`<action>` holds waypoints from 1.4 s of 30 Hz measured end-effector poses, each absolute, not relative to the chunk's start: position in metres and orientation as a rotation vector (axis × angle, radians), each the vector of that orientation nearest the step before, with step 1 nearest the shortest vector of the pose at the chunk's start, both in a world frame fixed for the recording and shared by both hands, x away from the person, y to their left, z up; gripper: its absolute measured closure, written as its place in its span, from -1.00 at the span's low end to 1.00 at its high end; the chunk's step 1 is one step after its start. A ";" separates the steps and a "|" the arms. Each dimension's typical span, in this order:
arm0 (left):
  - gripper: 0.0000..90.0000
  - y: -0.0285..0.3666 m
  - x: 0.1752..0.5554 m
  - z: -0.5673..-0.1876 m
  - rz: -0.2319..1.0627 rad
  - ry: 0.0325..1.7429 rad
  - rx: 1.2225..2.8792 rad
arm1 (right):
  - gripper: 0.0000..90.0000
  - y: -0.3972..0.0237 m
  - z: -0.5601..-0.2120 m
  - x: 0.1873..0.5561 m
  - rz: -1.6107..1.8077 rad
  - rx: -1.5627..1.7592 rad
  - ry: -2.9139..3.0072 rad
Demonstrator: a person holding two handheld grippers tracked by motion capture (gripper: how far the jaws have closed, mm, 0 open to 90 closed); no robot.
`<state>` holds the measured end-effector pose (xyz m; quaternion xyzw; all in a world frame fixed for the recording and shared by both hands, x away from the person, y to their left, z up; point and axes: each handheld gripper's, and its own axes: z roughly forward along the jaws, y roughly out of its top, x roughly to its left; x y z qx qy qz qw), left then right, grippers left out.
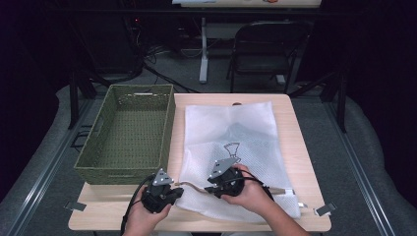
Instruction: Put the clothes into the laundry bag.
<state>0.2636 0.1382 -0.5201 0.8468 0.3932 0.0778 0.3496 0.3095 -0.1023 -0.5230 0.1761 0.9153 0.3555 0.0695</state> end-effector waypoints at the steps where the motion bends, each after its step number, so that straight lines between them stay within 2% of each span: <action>1: 0.96 0.137 0.264 -0.518 0.203 1.017 2.183 | 0.44 -0.101 -0.524 0.311 1.062 0.527 2.761; 9: 0.96 0.131 0.266 -0.508 0.198 0.980 2.161 | 0.43 -0.092 -0.527 0.317 1.098 0.542 2.777; 34: 0.96 0.129 0.267 -0.508 0.179 0.955 2.151 | 0.57 -0.071 -0.534 0.323 1.072 0.489 2.828; 42: 0.96 0.128 0.267 -0.510 0.166 0.955 2.158 | 0.87 -0.065 -0.535 0.323 1.054 0.469 2.860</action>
